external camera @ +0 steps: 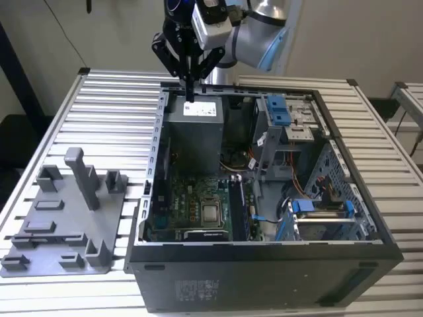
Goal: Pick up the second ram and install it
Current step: 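Reach for the second ram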
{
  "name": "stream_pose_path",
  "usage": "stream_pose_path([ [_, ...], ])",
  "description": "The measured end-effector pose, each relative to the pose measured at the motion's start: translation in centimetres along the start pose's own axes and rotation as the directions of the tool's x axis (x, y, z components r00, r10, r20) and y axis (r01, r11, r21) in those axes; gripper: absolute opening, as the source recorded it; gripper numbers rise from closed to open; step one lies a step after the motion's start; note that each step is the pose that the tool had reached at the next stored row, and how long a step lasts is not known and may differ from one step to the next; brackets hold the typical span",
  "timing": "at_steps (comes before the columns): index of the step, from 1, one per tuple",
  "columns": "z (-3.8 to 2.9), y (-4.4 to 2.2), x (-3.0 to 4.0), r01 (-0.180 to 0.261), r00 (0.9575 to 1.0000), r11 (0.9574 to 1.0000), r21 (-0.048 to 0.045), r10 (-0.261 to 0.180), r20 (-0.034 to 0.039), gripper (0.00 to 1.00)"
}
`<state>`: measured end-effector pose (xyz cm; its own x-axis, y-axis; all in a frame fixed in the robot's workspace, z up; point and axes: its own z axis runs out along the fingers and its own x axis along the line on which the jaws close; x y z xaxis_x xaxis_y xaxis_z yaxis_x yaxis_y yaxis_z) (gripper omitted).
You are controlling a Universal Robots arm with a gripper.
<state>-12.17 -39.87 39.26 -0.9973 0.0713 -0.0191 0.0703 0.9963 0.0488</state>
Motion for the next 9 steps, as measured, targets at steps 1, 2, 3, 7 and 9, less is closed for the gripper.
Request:
stream_pose_path([
  [1,0.00,0.00,0.01,0.000,1.0000,1.0000,0.0000,0.000,0.0000,0.11],
  [2,0.00,-0.01,0.04,0.000,1.0000,1.0000,0.0000,0.000,-0.0001,0.11],
  [3,-0.01,-0.01,0.12,0.000,1.0000,1.0000,0.0001,0.000,-0.0002,0.11],
  [7,-0.01,-0.05,0.67,0.000,1.0000,1.0000,0.0000,0.000,0.0000,0.11],
  [9,-0.02,-0.07,0.96,0.000,1.0000,1.0000,0.0000,0.000,0.0000,0.11],
])
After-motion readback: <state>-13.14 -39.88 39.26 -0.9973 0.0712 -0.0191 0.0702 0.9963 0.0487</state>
